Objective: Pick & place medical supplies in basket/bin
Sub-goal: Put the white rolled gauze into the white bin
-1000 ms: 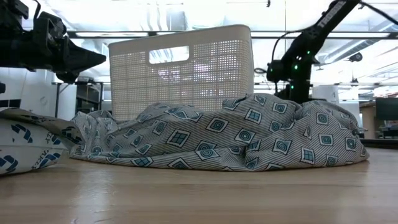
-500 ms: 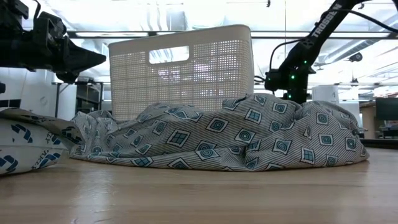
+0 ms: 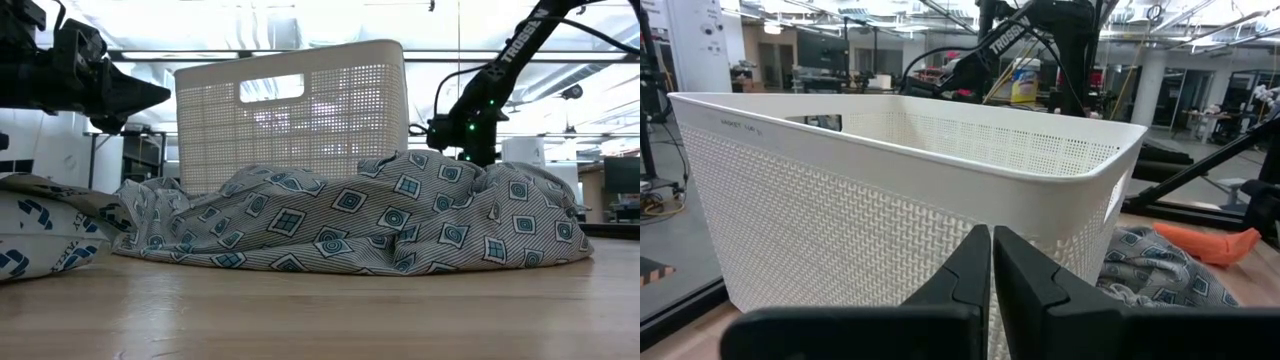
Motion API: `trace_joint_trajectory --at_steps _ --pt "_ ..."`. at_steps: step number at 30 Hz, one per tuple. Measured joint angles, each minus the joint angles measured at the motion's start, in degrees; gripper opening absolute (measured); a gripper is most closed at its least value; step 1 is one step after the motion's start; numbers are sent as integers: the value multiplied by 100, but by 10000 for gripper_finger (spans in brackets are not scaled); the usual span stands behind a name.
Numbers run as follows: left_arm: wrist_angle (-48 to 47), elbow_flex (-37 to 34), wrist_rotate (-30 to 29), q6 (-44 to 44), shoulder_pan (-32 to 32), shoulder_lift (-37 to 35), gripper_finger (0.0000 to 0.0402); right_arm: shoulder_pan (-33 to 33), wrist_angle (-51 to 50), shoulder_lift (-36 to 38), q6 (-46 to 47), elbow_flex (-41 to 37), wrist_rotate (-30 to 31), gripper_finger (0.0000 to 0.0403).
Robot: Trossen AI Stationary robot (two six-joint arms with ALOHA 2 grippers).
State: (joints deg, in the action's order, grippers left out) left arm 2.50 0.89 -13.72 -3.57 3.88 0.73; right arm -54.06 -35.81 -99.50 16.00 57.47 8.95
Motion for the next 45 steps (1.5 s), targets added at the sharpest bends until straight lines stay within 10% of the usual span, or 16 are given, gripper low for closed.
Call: trace_joint_trajectory --at_steps 21,45 --pt "7 0 0 0 1 0 0 4 -231 93 51 -4 0 61" --pt "7 0 0 0 1 -1 0 178 -898 2538 -55 1306 -1000 55"
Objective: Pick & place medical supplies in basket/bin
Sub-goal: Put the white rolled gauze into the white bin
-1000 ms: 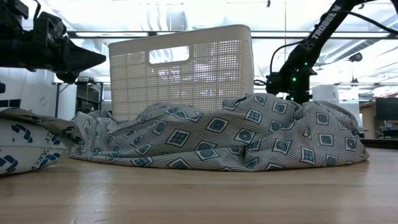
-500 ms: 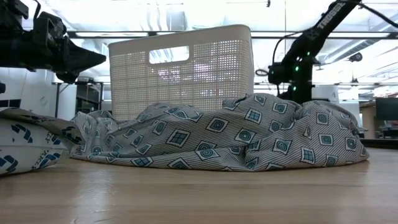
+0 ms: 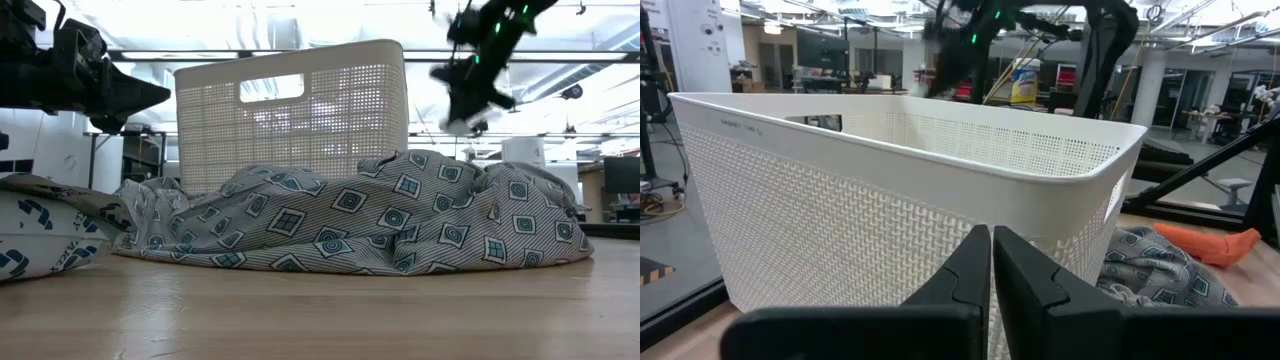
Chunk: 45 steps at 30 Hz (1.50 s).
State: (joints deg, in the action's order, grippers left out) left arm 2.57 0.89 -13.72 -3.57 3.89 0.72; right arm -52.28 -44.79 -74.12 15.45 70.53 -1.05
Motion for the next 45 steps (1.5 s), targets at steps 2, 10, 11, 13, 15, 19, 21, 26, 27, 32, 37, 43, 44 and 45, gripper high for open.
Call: trace_joint_trajectory --at_steps 2,10,11,13,15,19,21,26,27,32,37,43,44,45 --pt "0 0 2 0 1 1 0 123 200 169 -9 227 -88 55" --pt "2 0 2 0 0 0 0 727 410 8 -729 1127 -270 55" --pt "2 0 -2 0 -1 1 0 794 407 -87 -796 1198 -284 55" --pt "2 0 0 0 -1 1 0 907 389 -306 -899 1334 -391 55" --pt "1 0 0 0 0 0 0 1006 390 -549 -993 1462 -500 55" --pt "0 0 0 0 0 0 0 1217 400 -1111 -1244 1671 -508 55" --pt "0 0 0 0 -1 -1 0 1297 436 -1403 -1301 1754 -506 55" --pt "0 0 0 0 1 1 0 1343 438 -1992 -1312 1954 -506 55" --pt "0 0 2 0 0 -1 0 1342 389 -2092 -1320 2004 -504 55" --pt "0 0 1 0 0 0 0 1367 16 -2428 -1538 2257 -547 55" --pt "0 0 2 0 -1 -1 0 1404 -174 -2560 -1609 2391 -521 62" --pt "-7 0 2 0 0 1 0 1402 -260 -2536 -1341 2598 -499 110" --pt "-7 0 0 0 0 0 0 1402 -314 -2536 -1327 2651 -499 119" --pt "-7 0 1 0 0 0 0 1402 -370 -2536 -1323 2702 -499 126"
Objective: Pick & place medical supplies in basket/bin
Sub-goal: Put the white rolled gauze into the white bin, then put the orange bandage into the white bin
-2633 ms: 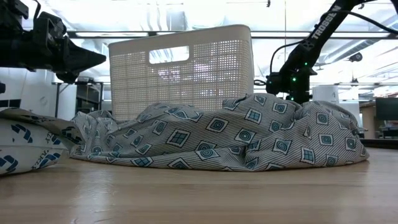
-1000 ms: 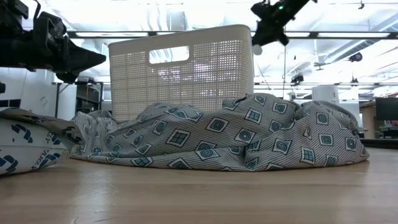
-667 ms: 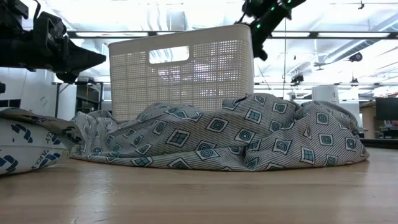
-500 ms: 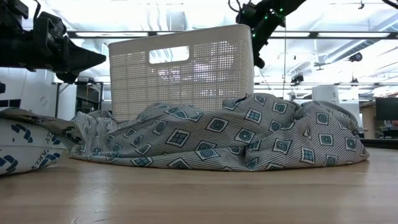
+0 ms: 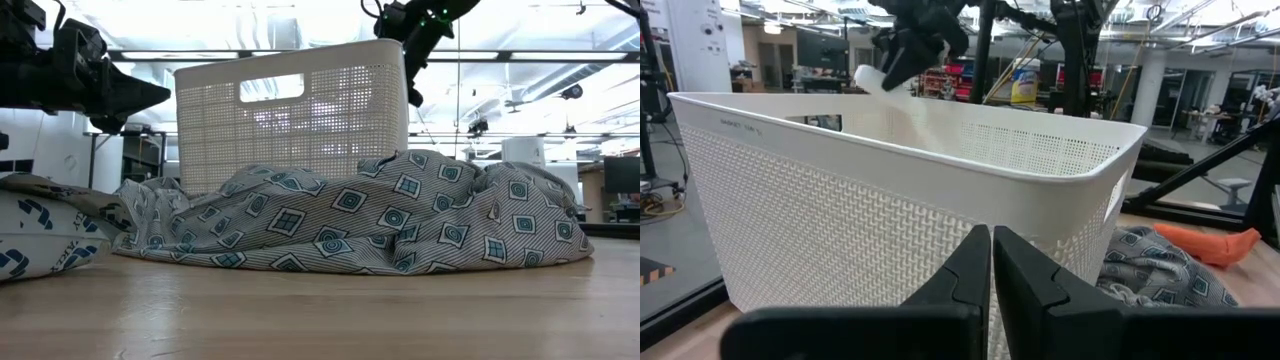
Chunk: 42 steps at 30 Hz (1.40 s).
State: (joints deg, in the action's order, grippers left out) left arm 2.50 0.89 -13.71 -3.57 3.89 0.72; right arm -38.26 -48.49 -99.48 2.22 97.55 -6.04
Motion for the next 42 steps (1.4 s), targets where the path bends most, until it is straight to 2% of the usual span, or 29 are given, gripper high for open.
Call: trace_joint_trajectory --at_steps 12,17,25,34,42 --pt "-4 0 0 0 0 1 0 5 -680 13 78 210 0 202" --pt "-7 0 1 0 -1 1 0 18 -711 263 412 210 2 210" --pt "-9 0 1 0 0 1 0 259 -1155 1227 870 215 -18 210" --pt "-11 0 -20 0 -1 1 0 949 -2565 1997 2303 162 -20 210" --pt "-7 4 -243 0 1 1 0 2189 -3476 2150 4279 -169 2 210"
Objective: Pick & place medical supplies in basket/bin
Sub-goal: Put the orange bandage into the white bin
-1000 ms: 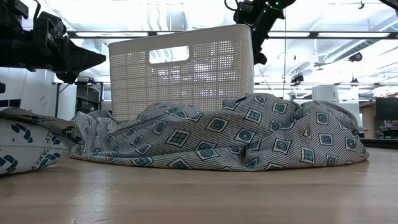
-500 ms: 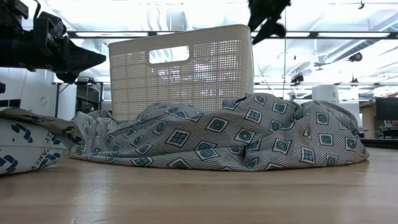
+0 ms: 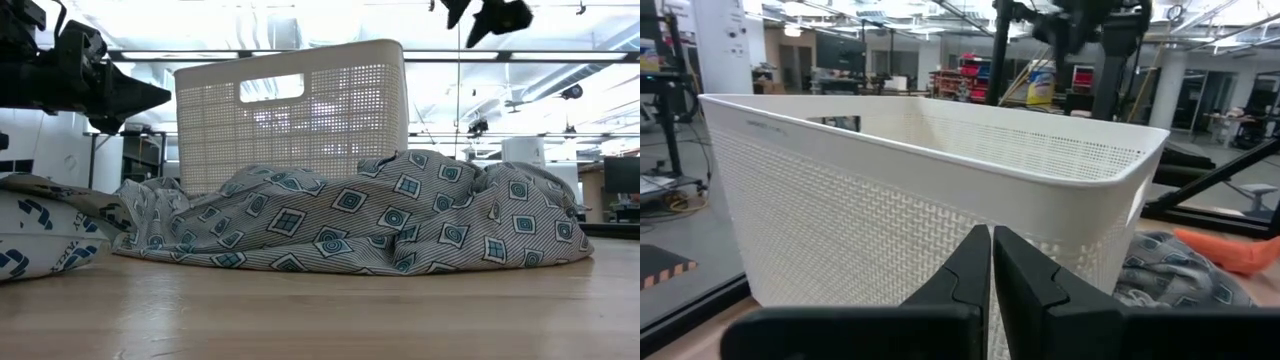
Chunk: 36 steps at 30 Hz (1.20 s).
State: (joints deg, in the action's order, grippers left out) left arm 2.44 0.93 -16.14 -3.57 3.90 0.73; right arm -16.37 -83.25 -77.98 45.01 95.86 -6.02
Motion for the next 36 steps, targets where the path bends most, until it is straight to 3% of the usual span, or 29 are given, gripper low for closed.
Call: trace_joint_trajectory --at_steps 8,17,24,30,36 --pt "-2 0 -24 0 0 0 0 1591 -229 -13 1974 -752 156 220" --pt "-2 0 -22 0 -2 0 0 3174 -122 -13 4948 -2055 153 289" --pt "-2 0 -22 0 0 0 0 4338 756 -13 7144 -2956 146 316" --pt "-2 0 -21 0 -1 0 0 4955 1768 -99 8155 -3625 151 315" --pt "-4 0 -20 0 0 0 0 5180 1971 -396 8307 -3838 148 303"
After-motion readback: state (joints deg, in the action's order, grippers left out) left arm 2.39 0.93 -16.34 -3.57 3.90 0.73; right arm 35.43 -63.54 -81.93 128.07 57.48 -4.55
